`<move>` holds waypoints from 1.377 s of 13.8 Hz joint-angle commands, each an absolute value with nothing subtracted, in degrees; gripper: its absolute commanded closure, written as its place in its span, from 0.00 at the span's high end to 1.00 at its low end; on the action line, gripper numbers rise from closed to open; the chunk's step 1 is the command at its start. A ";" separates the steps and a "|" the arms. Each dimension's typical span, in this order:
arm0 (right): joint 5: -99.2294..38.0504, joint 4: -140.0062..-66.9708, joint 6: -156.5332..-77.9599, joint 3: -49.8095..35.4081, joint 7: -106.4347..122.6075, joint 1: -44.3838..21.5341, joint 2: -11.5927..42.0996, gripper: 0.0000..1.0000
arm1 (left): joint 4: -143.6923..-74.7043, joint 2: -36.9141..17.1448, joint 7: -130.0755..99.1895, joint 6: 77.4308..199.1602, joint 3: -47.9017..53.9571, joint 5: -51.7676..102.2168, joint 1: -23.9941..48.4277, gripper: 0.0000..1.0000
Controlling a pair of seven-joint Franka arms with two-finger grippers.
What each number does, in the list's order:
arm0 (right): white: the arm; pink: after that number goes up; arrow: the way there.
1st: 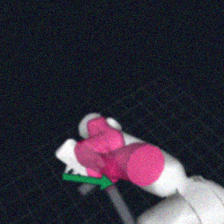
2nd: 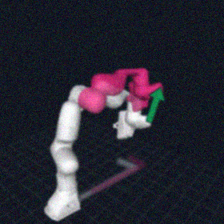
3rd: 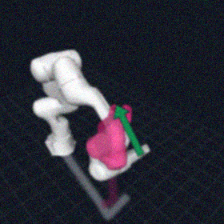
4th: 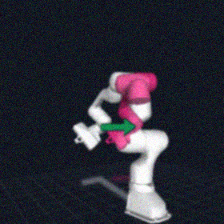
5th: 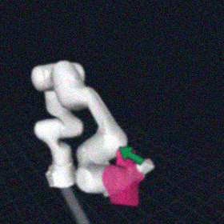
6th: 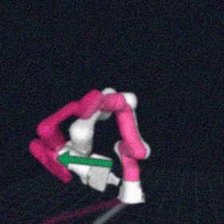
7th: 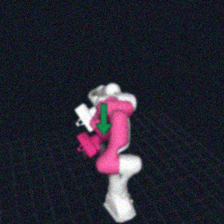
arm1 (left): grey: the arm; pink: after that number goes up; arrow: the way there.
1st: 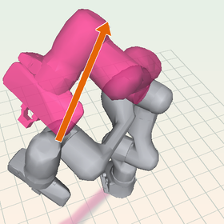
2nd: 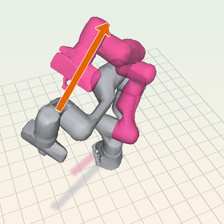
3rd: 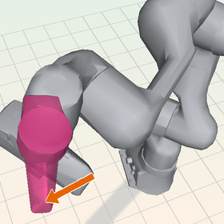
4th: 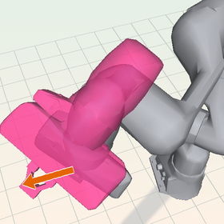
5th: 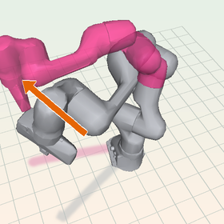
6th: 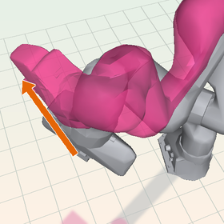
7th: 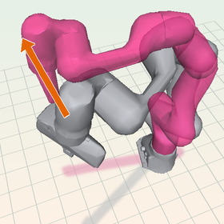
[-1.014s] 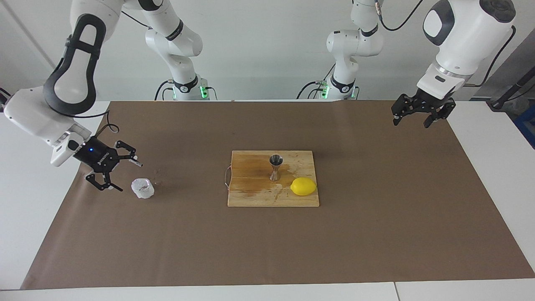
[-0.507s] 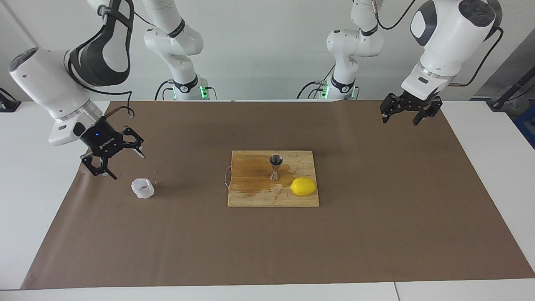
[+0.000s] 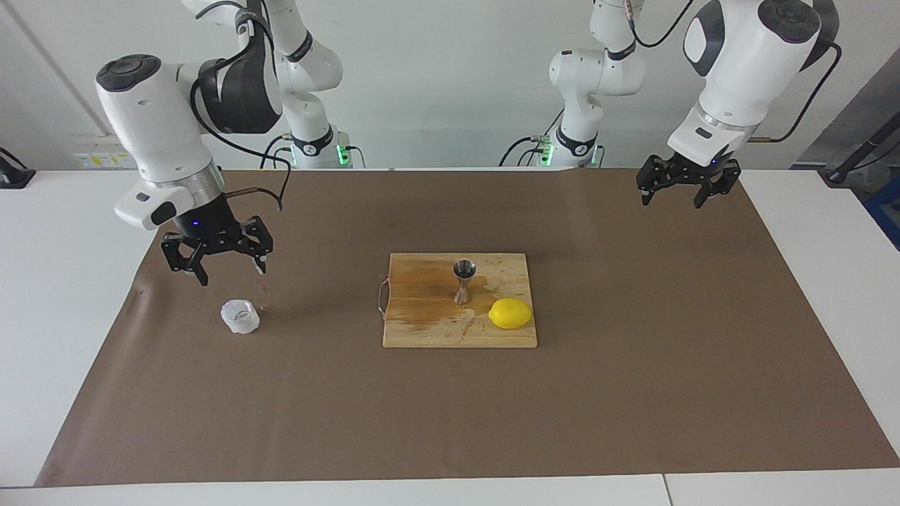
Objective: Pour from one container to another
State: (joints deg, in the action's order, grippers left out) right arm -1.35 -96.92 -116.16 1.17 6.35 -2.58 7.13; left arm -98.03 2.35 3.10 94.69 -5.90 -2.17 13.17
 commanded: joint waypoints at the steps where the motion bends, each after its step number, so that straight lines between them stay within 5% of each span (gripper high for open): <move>1: 0.00 -95.19 -109.63 1.67 -0.52 -1.85 5.54 1.00 | -100.02 4.04 1.76 95.80 -6.24 -3.52 13.45 1.00; 11: 2.70 -89.75 -91.42 3.08 -0.53 2.11 -2.55 1.00 | -100.11 4.04 -1.49 96.95 -6.50 -3.43 13.36 1.00; 19: 3.52 -89.38 -87.38 2.38 0.09 1.41 -4.65 1.00 | -100.11 4.04 -1.58 97.12 -6.59 -3.43 12.92 1.00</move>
State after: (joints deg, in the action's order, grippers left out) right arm 3.35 -89.06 -89.84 2.77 0.68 1.80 -3.60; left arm -98.05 2.37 -0.65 95.97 -6.69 -2.20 13.00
